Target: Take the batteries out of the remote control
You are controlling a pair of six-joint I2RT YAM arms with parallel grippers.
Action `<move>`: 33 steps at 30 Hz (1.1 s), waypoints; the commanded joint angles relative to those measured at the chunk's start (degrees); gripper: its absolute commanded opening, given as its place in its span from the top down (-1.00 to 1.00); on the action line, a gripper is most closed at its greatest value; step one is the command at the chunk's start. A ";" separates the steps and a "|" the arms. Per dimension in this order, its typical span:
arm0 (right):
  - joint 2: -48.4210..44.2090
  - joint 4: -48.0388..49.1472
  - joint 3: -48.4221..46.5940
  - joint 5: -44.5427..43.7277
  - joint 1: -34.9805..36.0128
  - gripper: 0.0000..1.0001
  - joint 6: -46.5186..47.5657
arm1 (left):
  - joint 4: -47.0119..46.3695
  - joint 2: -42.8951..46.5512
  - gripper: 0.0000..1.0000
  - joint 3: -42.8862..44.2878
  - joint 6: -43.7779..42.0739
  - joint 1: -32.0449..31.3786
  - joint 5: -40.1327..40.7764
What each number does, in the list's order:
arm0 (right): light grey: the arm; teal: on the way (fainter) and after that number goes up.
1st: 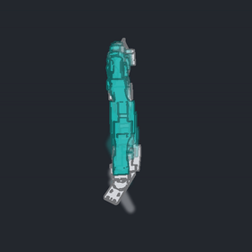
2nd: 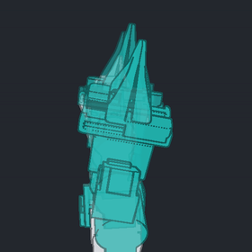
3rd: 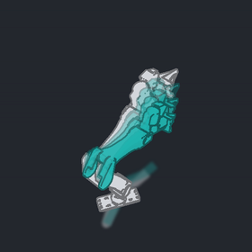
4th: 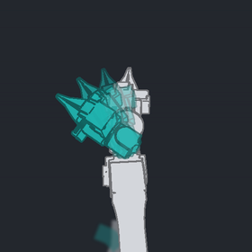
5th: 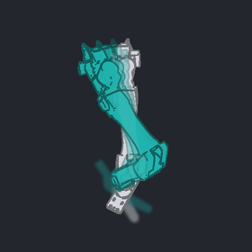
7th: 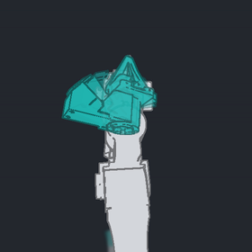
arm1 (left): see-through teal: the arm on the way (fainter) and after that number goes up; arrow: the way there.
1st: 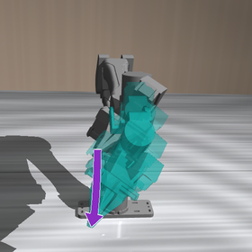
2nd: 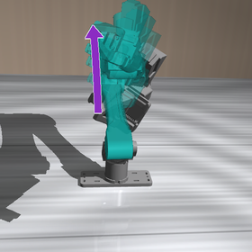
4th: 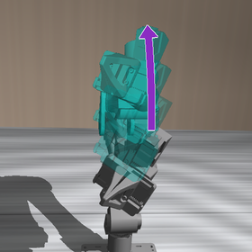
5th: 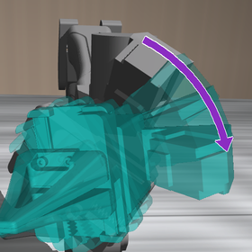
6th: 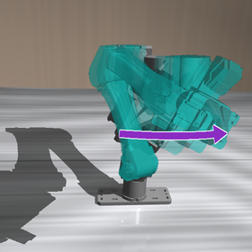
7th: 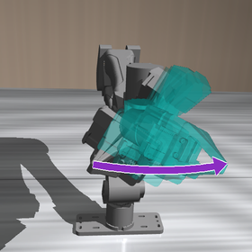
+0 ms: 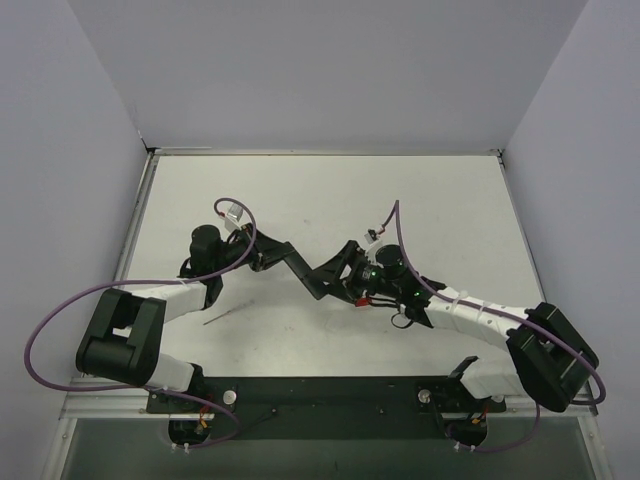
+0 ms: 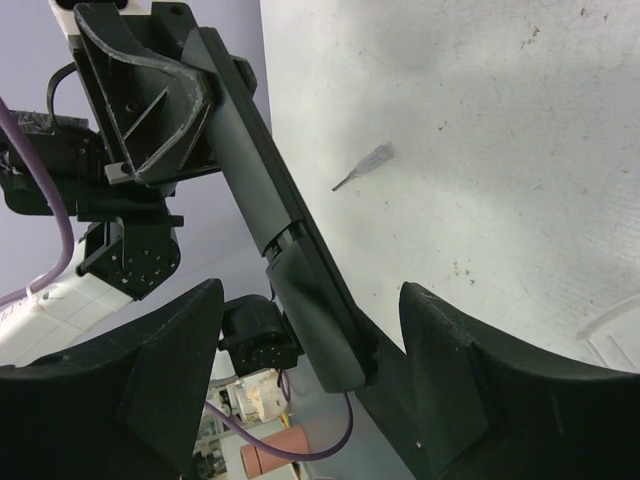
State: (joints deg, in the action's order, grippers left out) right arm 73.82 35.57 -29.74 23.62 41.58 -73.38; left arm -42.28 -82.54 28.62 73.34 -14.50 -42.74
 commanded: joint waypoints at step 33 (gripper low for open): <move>-2.63 7.50 7.85 1.70 -0.45 0.38 -1.23 | -4.30 -1.22 1.00 3.81 0.14 0.44 -0.32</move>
State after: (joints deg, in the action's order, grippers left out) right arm 73.52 45.08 -22.90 25.56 41.54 -76.23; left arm -43.59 -84.14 29.43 74.13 -14.96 -44.16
